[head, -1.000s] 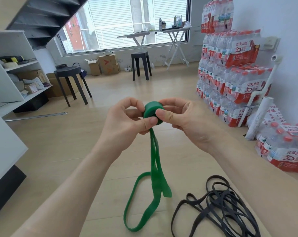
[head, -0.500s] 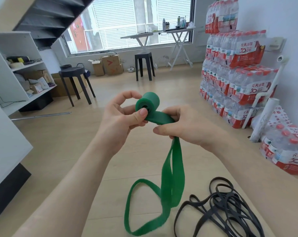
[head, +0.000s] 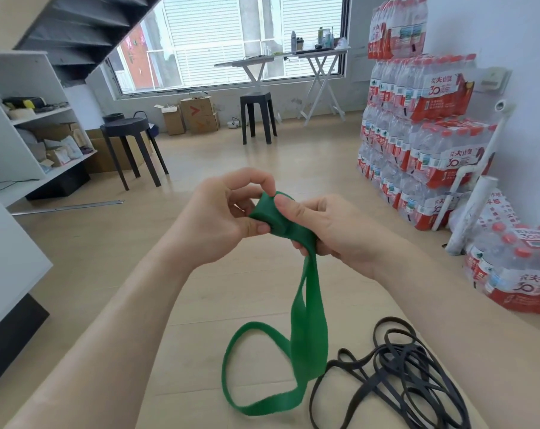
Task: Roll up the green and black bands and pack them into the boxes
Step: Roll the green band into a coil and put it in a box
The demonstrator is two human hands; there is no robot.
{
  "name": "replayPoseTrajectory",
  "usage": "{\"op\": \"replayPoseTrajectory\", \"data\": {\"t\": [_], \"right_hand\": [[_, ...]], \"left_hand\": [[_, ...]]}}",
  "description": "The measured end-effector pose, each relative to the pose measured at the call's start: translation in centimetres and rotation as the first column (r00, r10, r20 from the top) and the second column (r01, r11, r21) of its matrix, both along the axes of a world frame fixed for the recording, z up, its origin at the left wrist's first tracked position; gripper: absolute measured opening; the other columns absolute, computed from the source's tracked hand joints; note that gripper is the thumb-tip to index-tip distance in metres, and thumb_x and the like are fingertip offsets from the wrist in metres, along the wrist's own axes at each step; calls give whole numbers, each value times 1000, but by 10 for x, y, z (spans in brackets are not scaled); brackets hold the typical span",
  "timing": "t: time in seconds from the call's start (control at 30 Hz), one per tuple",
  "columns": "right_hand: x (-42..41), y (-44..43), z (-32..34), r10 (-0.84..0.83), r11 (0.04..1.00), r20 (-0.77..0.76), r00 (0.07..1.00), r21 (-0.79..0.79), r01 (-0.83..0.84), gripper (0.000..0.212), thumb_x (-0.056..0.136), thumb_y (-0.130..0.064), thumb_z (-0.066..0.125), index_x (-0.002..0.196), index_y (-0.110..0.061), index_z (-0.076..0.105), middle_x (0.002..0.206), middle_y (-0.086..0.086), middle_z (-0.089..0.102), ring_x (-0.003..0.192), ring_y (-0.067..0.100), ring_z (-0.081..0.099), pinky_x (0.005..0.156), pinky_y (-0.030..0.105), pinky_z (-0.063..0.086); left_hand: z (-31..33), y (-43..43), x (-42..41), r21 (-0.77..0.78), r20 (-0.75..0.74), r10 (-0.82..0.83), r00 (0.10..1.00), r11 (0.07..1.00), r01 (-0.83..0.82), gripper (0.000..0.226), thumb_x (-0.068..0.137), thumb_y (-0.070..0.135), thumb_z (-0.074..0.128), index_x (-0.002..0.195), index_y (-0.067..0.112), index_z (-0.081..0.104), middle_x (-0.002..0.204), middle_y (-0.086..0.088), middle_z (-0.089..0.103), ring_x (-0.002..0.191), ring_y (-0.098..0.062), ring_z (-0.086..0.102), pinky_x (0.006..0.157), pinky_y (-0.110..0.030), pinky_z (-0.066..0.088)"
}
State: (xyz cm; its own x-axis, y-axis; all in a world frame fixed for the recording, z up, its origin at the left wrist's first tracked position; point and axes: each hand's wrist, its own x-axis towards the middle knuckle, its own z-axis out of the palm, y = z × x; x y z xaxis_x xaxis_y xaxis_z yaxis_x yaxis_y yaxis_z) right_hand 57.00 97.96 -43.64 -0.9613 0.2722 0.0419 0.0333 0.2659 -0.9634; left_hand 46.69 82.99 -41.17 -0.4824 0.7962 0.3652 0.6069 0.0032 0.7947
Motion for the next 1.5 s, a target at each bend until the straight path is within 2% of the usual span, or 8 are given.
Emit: {"op": "replayPoseTrajectory", "data": {"t": [0.17, 0.4, 0.53, 0.67, 0.83, 1.07, 1.3, 1.5], "right_hand": [[-1, 1, -3, 16, 989, -74, 997, -146, -27, 58, 72, -51, 66, 92, 3, 66, 67, 5, 56, 59, 16, 50, 49, 14, 37], [1, -1, -2, 230, 820, -251, 940, -470, -326, 33, 79, -44, 60, 85, -15, 72, 70, 5, 60, 66, 16, 54, 51, 17, 40], [2, -1, -2, 256, 779, -253, 933, -517, -354, 40, 78, -46, 59, 98, -11, 66, 72, 4, 60, 68, 16, 54, 56, 21, 35], [2, 1, -3, 221, 835, -154, 963, -481, -268, 45, 77, -46, 63, 106, -12, 63, 81, 7, 65, 74, 20, 59, 63, 24, 41], [16, 16, 13, 165, 983, 167, 972, -103, -149, 59, 66, -68, 58, 107, -26, 52, 98, 6, 70, 87, 19, 64, 59, 27, 45], [4, 1, 8, -109, 982, 99, 989, 162, 92, 87, 52, -87, 45, 103, -18, 55, 71, -6, 61, 66, 12, 57, 60, 29, 42], [2, 5, 4, -75, 997, 11, 997, 15, 75, 67, 62, -69, 62, 98, -14, 52, 52, -14, 52, 46, 2, 45, 54, 24, 32], [3, 11, 0, -31, 901, -184, 983, -431, -52, 37, 72, -26, 71, 92, -16, 41, 65, 5, 54, 55, 15, 42, 48, 24, 24]], "left_hand": [[-3, -2, -1, 35, 33, -18, 999, 999, 17, 42, 72, -15, 70, 104, 12, 59, 103, -6, 69, 91, -44, 54, 77, -48, 54], [-14, 5, 0, 311, 564, -341, 752, 931, 189, 65, 55, 29, 90, 113, 18, 62, 109, -18, 59, 93, -32, 45, 69, -31, 40], [-8, 7, 4, 306, 477, -256, 841, 945, 114, 57, 52, 40, 88, 103, 23, 68, 82, 1, 71, 72, -17, 56, 62, -24, 42], [-3, 2, 7, 191, 341, -113, 933, 980, 48, 42, 67, 13, 83, 104, 15, 63, 71, 3, 71, 62, -11, 57, 56, -19, 42], [8, -8, 8, -24, 72, 49, 996, 999, -47, 40, 73, -8, 73, 101, 18, 62, 86, 3, 74, 75, -22, 70, 69, -29, 59], [5, -1, 14, -114, -134, 65, 989, 990, -80, 51, 70, -2, 79, 101, 34, 62, 93, 8, 71, 81, -36, 65, 76, -41, 56], [7, -2, 16, -134, -243, 39, 969, 988, -73, 50, 70, 4, 80, 92, 46, 62, 76, -11, 68, 55, -14, 46, 62, -28, 49], [1, -6, 8, 96, 244, 0, 970, 995, -24, 45, 63, 9, 76, 105, 22, 65, 88, -1, 75, 70, -18, 62, 54, -21, 48]]}}
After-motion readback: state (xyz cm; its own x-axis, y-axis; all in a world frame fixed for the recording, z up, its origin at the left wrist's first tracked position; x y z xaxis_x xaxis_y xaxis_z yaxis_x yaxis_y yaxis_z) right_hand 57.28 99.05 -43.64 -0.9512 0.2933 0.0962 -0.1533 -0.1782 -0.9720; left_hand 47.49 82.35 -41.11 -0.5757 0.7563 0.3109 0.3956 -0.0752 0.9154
